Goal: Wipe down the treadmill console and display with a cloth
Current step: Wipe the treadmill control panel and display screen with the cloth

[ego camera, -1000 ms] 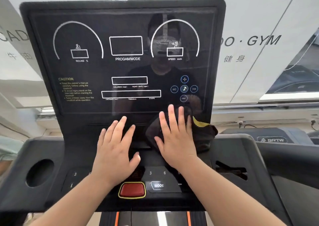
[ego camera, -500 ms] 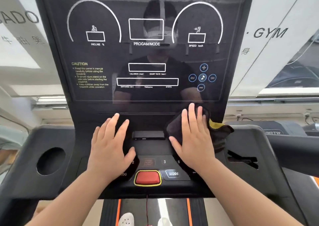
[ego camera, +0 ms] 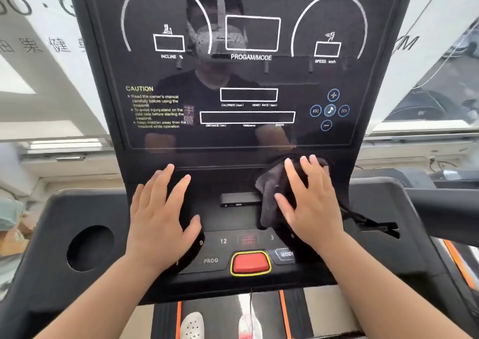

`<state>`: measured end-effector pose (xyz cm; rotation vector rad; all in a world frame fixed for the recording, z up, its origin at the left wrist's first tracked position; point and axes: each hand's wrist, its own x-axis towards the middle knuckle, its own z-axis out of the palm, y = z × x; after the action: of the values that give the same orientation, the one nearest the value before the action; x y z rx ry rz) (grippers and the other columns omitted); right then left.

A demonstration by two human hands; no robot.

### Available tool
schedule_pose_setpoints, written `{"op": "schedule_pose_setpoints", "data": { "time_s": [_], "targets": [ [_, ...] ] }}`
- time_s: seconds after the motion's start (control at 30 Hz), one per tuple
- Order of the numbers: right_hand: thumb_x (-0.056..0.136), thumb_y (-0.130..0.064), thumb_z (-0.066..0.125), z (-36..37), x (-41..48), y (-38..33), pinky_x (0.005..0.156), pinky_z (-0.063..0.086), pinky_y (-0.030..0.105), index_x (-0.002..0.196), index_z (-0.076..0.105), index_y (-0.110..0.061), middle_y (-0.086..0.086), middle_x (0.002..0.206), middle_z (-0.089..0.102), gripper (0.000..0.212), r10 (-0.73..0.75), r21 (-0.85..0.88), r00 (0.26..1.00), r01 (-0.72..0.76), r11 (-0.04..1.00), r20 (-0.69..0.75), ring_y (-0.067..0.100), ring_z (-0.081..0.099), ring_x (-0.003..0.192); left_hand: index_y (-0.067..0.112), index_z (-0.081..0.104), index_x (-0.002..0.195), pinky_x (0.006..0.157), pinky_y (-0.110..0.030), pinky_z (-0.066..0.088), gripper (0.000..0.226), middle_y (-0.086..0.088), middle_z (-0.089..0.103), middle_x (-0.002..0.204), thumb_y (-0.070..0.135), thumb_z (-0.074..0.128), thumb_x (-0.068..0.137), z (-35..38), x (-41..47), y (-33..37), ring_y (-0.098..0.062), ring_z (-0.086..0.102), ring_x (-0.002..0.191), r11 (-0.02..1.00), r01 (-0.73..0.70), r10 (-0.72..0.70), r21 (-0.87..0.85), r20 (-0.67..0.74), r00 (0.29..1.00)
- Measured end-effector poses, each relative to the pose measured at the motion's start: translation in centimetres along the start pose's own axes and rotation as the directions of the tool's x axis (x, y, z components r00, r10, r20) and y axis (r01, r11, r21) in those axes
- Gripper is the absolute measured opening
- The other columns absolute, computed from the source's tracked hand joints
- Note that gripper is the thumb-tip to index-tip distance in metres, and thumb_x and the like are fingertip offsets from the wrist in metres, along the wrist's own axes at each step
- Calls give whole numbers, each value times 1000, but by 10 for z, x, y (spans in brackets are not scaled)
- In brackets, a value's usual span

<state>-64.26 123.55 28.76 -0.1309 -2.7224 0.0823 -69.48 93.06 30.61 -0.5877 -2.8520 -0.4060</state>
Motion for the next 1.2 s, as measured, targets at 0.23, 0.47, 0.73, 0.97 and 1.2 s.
{"op": "schedule_pose_setpoints", "data": {
  "time_s": [0.23,0.47,0.73,0.97,1.2],
  "targets": [
    [98,-60,45,0,14,-105,124,26,54,155,37,-4,25,152,45,81,-39,-17,994,41,999,100,44,34,147,16,38,151,119,-62,19,82,-7,27,164,50,54,78,-3,1,-30,-32,26,152,1000,-13,13,1,27,1000],
    [101,-61,43,5,25,-163,129,10,48,162,26,-17,9,169,24,77,-263,121,947,243,962,185,27,12,158,17,31,156,122,-59,13,84,-3,17,168,53,50,83,-7,0,-55,-25,13,155,998,-58,56,21,88,995],
    [102,-58,40,10,-14,-82,121,23,65,154,46,-16,16,171,14,67,96,-65,983,-87,994,154,42,10,157,17,32,155,123,-58,12,85,-2,18,168,43,68,81,-12,0,-67,-23,12,156,992,-107,114,-65,112,987],
    [101,-64,27,17,7,-210,127,2,57,162,26,-25,8,172,-14,73,-139,154,924,88,984,357,39,-10,157,17,35,154,124,-53,14,83,-5,26,166,21,71,80,-15,-5,-80,-27,24,153,986,-115,124,-122,70,990],
    [100,-70,27,21,-19,-202,124,14,47,162,25,-34,-10,173,6,71,-215,119,863,180,976,457,25,3,159,11,50,144,121,-54,24,69,-12,41,156,23,55,75,-10,-23,-90,-34,37,145,976,-167,173,-139,37,984]
  ]
}}
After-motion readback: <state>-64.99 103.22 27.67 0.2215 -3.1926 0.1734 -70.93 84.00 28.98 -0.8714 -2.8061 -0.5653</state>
